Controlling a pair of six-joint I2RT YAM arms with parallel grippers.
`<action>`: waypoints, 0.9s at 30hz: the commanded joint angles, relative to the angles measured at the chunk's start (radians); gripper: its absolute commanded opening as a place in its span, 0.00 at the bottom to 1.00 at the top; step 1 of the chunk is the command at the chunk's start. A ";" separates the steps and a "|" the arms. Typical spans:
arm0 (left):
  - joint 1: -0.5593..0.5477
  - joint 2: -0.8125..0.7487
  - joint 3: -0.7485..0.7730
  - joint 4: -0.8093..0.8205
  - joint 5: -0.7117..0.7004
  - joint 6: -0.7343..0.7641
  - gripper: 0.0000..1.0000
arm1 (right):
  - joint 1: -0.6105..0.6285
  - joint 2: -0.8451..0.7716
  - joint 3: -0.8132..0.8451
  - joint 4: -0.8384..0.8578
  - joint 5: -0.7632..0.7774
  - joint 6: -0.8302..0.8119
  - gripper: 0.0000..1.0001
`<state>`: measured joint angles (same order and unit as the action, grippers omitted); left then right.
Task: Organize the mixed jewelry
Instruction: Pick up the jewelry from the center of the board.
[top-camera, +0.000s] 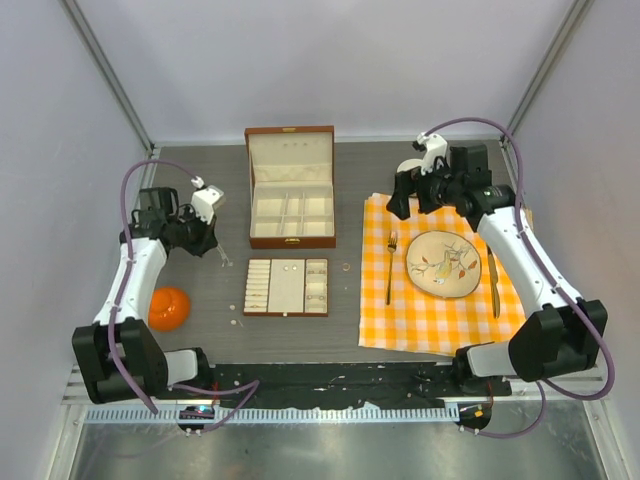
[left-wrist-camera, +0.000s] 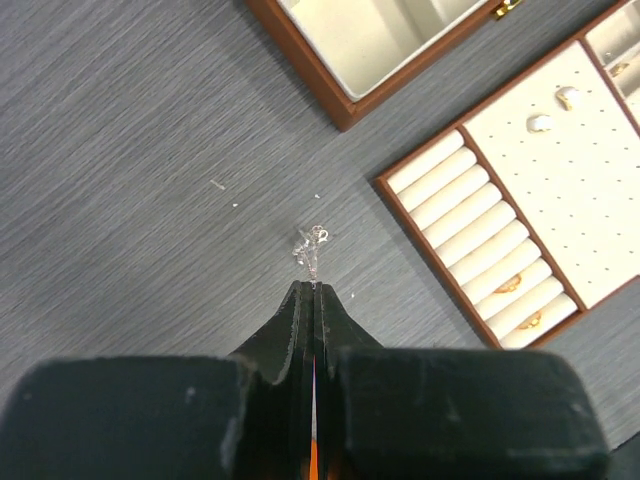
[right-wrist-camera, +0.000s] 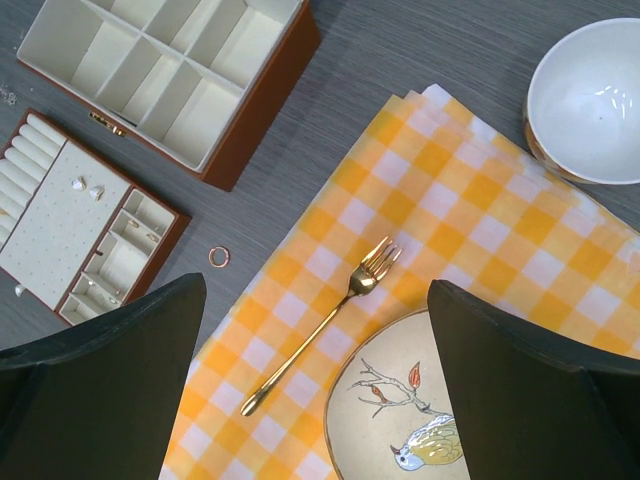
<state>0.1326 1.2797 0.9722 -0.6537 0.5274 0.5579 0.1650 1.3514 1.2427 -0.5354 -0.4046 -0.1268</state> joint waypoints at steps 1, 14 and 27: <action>-0.002 -0.065 0.029 -0.041 0.057 0.011 0.00 | 0.033 0.012 0.090 -0.032 0.009 -0.036 1.00; -0.002 -0.166 0.140 -0.138 0.174 -0.026 0.00 | 0.159 0.069 0.262 -0.112 -0.016 -0.097 1.00; -0.057 -0.197 0.316 -0.167 0.315 -0.179 0.00 | 0.363 0.175 0.457 -0.072 -0.033 -0.145 0.97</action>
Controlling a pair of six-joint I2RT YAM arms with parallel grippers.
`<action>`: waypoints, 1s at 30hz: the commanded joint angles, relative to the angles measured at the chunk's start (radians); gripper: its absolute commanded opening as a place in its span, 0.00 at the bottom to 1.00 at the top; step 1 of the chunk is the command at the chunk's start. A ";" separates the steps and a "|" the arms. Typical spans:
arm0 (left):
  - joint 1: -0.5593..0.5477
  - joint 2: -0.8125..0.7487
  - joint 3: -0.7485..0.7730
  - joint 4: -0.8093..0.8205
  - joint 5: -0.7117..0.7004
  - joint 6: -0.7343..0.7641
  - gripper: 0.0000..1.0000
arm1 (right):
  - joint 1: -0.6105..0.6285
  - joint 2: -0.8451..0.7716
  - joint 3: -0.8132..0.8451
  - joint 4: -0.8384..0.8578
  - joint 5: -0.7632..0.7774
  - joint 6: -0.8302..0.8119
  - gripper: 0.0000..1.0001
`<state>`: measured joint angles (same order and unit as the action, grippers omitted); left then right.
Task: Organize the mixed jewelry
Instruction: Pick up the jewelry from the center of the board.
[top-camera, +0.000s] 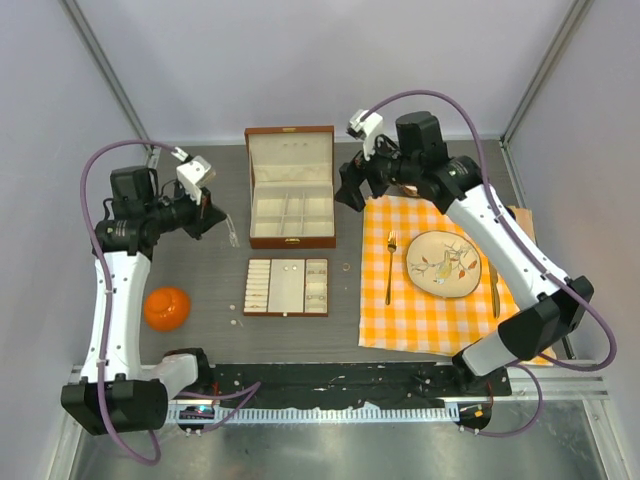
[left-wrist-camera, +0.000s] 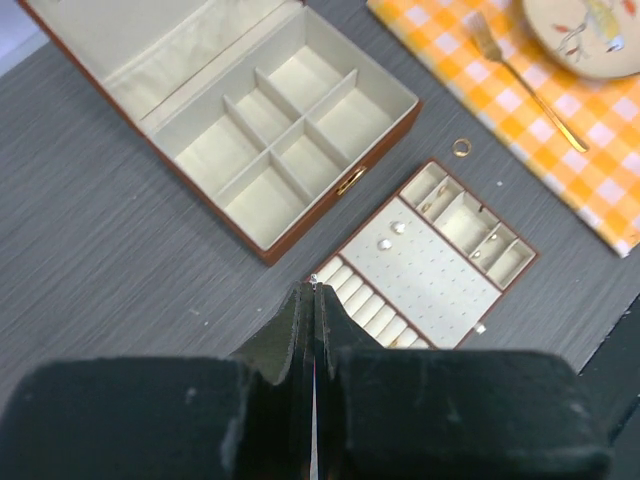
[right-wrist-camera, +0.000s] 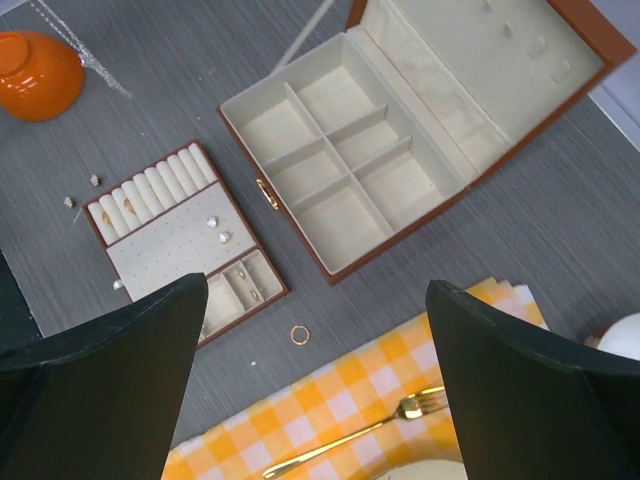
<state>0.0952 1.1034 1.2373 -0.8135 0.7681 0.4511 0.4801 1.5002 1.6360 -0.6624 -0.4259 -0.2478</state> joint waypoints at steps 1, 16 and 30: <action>-0.029 -0.022 0.056 -0.004 0.080 -0.084 0.00 | 0.057 0.032 0.067 0.069 -0.010 -0.021 0.97; -0.113 -0.023 0.103 0.068 0.129 -0.216 0.00 | 0.227 0.198 0.110 0.234 -0.125 -0.004 0.85; -0.126 -0.033 0.100 0.092 0.169 -0.255 0.00 | 0.285 0.267 0.163 0.238 -0.258 0.002 0.69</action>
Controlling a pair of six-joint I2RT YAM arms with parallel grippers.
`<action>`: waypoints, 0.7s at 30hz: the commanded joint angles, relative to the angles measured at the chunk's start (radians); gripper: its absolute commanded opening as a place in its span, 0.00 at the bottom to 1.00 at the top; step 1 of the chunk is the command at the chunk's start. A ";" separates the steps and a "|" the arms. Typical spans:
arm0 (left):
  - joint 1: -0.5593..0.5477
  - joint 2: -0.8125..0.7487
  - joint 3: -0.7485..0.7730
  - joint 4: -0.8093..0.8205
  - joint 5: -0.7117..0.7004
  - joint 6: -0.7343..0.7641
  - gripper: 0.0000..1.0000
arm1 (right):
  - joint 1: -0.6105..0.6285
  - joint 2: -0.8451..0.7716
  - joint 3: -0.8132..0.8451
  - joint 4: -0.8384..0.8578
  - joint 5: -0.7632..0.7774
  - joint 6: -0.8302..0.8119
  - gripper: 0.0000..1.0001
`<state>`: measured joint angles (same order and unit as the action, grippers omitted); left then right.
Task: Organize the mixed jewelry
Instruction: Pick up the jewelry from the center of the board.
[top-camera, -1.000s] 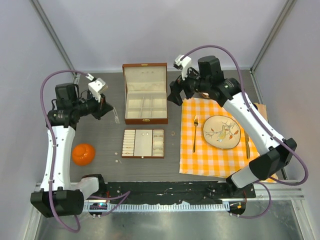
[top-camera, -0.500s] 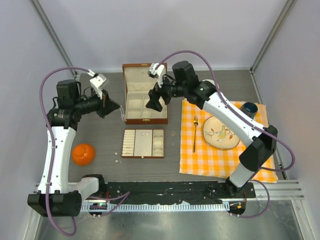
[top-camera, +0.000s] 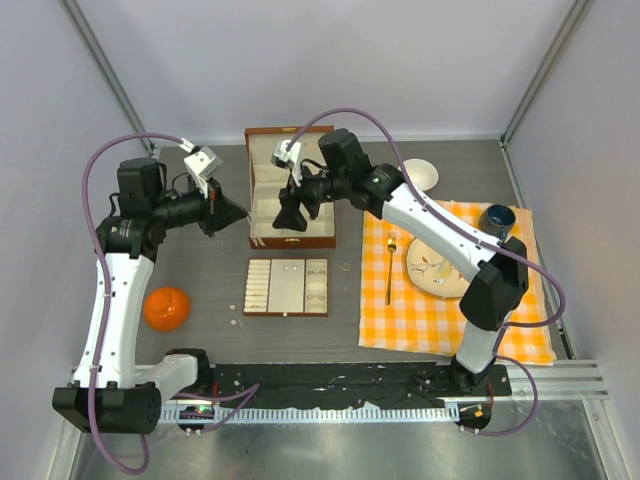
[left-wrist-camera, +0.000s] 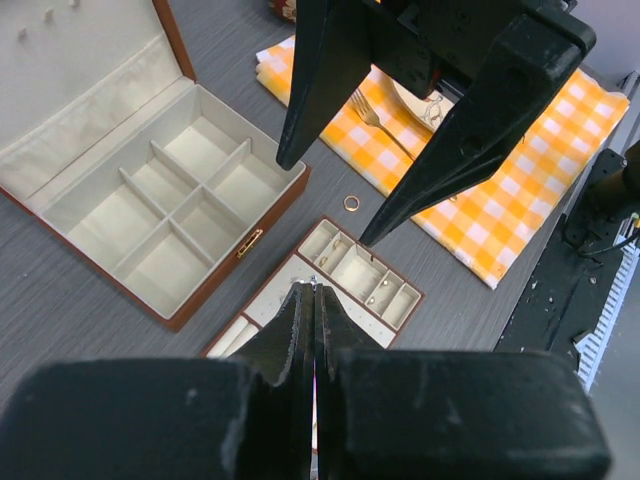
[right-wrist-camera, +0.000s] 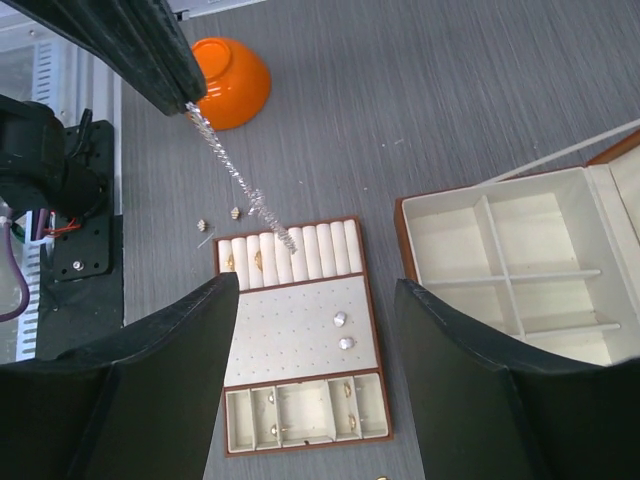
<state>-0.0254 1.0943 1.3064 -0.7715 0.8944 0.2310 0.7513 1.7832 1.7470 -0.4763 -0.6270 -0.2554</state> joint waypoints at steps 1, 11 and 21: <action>-0.007 -0.024 0.030 0.054 0.044 -0.038 0.00 | 0.022 -0.015 0.054 0.051 -0.059 0.011 0.69; -0.024 -0.039 0.014 0.077 0.034 -0.062 0.00 | 0.075 0.021 0.095 0.061 -0.011 0.030 0.63; -0.030 -0.047 0.005 0.078 0.035 -0.067 0.00 | 0.094 0.039 0.111 0.062 0.016 0.028 0.59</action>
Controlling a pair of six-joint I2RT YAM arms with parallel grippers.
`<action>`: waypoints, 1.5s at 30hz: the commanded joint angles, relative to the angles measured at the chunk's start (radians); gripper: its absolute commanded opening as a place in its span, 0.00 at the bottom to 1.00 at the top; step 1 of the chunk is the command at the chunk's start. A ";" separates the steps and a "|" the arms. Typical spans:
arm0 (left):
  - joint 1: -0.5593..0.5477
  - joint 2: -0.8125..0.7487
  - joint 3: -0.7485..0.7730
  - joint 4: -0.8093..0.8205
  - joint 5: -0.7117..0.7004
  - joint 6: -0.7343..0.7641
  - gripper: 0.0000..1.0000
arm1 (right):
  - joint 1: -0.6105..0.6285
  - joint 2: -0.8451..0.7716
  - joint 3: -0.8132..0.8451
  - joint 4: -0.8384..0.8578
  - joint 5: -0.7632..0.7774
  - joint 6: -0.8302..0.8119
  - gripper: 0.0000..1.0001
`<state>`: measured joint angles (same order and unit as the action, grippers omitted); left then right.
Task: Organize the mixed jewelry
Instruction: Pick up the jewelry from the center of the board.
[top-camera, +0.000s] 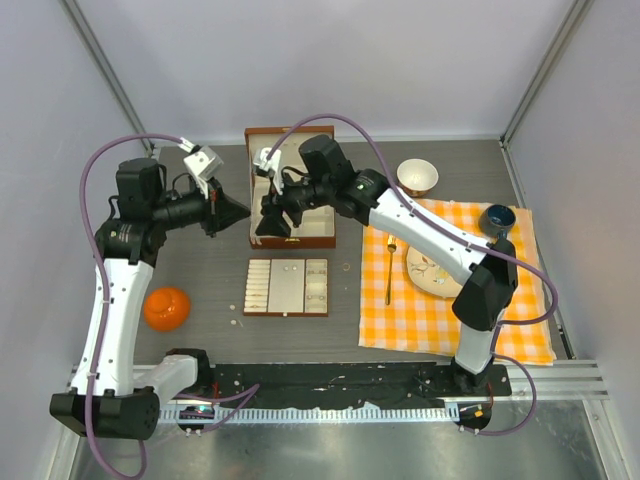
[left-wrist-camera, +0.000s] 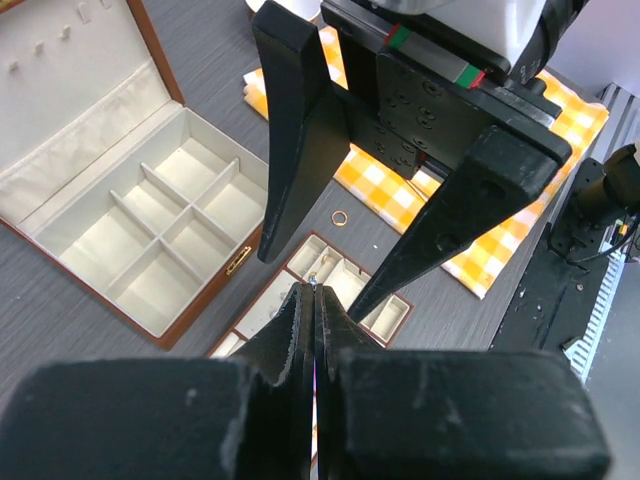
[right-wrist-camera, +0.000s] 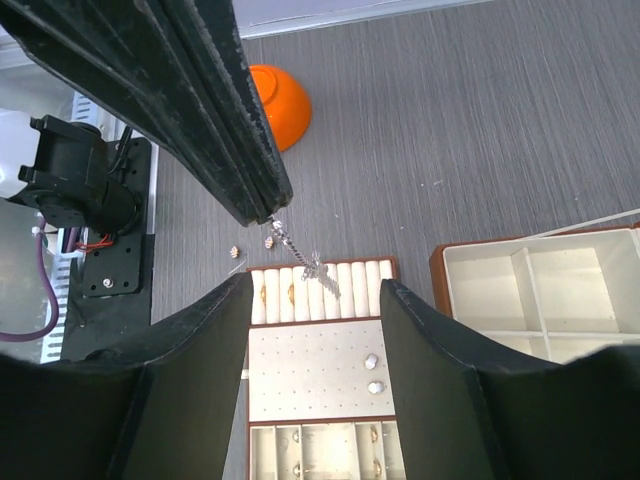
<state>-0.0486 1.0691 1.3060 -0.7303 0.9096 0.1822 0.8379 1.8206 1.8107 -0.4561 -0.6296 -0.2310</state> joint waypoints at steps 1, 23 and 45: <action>-0.007 -0.023 0.006 0.038 0.018 -0.016 0.00 | 0.009 0.003 0.050 0.043 0.027 0.002 0.58; -0.011 -0.034 -0.010 0.048 0.022 -0.027 0.00 | 0.017 0.022 0.059 0.048 0.087 -0.010 0.51; -0.013 -0.034 -0.025 0.083 0.017 -0.047 0.00 | 0.038 0.031 0.056 0.046 0.088 -0.002 0.50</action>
<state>-0.0574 1.0531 1.2823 -0.6971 0.9092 0.1562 0.8619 1.8473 1.8252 -0.4488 -0.5472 -0.2329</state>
